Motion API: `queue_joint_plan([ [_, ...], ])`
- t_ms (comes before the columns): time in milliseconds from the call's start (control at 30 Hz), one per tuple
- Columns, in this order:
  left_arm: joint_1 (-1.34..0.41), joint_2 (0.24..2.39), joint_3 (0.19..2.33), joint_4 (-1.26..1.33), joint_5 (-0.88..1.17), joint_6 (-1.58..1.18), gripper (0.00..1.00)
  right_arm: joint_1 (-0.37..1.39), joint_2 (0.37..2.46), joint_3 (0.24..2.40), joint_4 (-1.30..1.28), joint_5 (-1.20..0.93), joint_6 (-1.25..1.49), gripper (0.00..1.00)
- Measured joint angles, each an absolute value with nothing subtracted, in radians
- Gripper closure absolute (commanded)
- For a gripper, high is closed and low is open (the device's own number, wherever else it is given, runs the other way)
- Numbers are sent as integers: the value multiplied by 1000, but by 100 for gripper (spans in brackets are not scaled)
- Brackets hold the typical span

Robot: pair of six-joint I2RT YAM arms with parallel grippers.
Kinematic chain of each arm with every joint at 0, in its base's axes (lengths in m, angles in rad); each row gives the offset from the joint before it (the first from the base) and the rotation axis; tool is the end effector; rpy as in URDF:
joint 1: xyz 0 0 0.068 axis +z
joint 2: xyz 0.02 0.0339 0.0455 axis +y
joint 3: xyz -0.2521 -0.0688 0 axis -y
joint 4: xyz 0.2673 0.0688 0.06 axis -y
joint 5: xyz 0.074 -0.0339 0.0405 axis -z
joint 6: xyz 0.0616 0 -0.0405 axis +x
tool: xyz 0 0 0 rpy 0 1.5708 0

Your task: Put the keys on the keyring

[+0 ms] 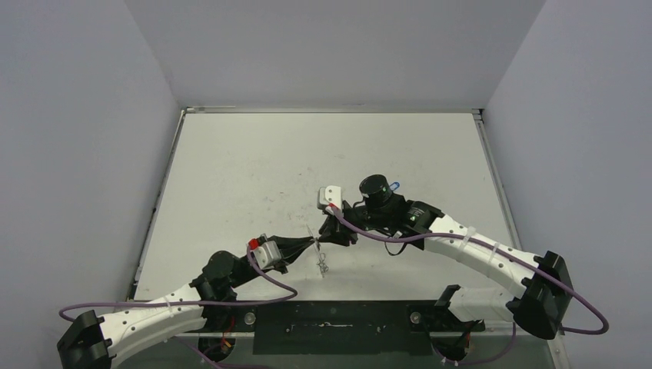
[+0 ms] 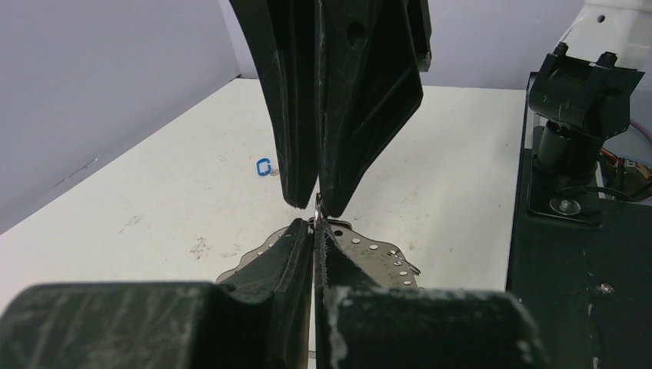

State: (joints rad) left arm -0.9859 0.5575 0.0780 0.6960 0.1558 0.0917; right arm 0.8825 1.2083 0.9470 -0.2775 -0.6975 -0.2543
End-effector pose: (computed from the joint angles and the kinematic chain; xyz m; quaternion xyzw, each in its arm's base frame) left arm 0.1039 -0.1742 0.2058 0.3726 0.5051 -0.3799 0.6795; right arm 0.1653 0.2633 0.2759 -0.5821 0.5981 0.4260 0.3492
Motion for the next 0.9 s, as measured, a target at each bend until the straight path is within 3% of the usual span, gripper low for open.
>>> queue_joint_plan([
  [167,-986,561,78,700,155,88,100,882,1252,947,-279,-716,-250,100],
  [667,-986,559,73,701,142,85,100,878,1266,947,-293,-722,-254,100],
  [700,-986,559,72,701,142,85,100,878,1269,947,-295,-721,-256,98],
  [900,-986,546,67,699,141,85,100,878,1267,941,-293,-676,-253,48],
])
